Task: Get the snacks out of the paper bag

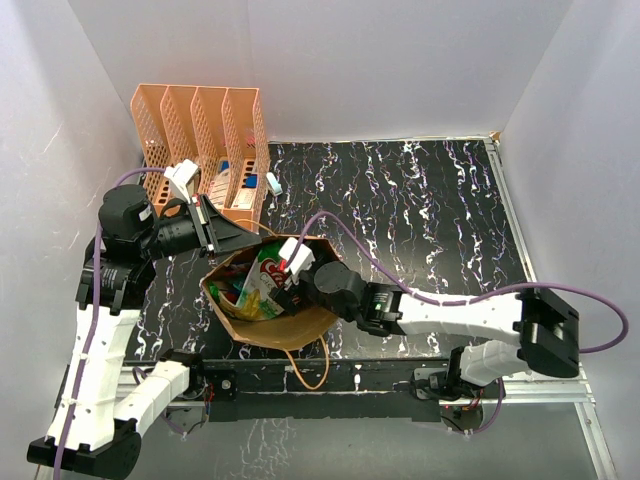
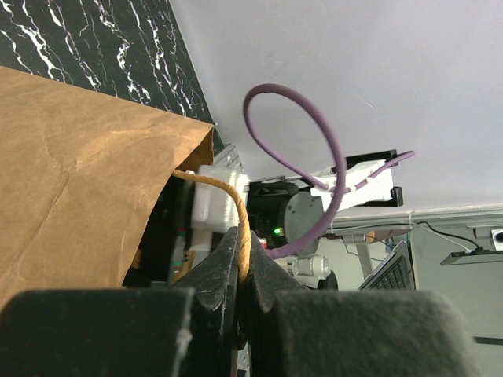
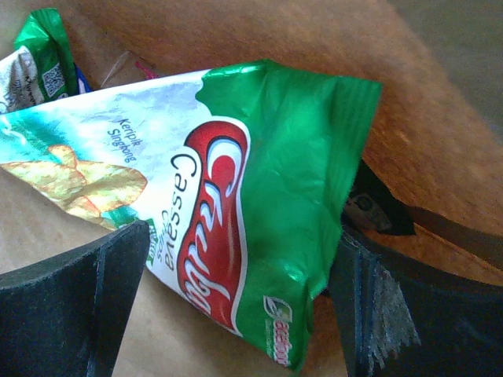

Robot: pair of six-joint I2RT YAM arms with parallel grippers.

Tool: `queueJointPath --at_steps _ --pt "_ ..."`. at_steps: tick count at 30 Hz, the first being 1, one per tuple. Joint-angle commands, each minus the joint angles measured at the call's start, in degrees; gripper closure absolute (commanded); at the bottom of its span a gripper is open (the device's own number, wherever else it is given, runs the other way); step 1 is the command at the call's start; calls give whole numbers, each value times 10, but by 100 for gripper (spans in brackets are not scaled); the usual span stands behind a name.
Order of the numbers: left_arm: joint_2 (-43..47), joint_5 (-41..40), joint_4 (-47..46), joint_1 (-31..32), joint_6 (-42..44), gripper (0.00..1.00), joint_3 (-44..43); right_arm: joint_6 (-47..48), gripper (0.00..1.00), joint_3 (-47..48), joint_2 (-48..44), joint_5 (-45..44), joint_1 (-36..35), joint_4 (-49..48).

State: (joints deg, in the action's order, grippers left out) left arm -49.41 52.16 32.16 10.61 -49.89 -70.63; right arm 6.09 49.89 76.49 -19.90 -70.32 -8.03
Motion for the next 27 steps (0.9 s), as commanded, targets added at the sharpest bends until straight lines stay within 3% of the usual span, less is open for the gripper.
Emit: queueJointPath --at_steps 1,5,10,19,23,27 --pt "5 27 9 0 21 100 -26 11 5 21 44 18 5 -112" --pt "2 17 20 0 33 100 -33 30 8 33 78 67 5 -185" --pt "7 1 39 0 48 100 -38 24 27 4 49 200 5 -229" --pt "12 -28 36 0 52 100 -29 -16 52 -60 -44 348 5 -153" --pt "14 -34 38 0 52 100 -28 5 52 -76 -69 327 5 -117" --pt "19 -41 40 0 47 100 -23 85 50 -67 -67 318 7 -74"
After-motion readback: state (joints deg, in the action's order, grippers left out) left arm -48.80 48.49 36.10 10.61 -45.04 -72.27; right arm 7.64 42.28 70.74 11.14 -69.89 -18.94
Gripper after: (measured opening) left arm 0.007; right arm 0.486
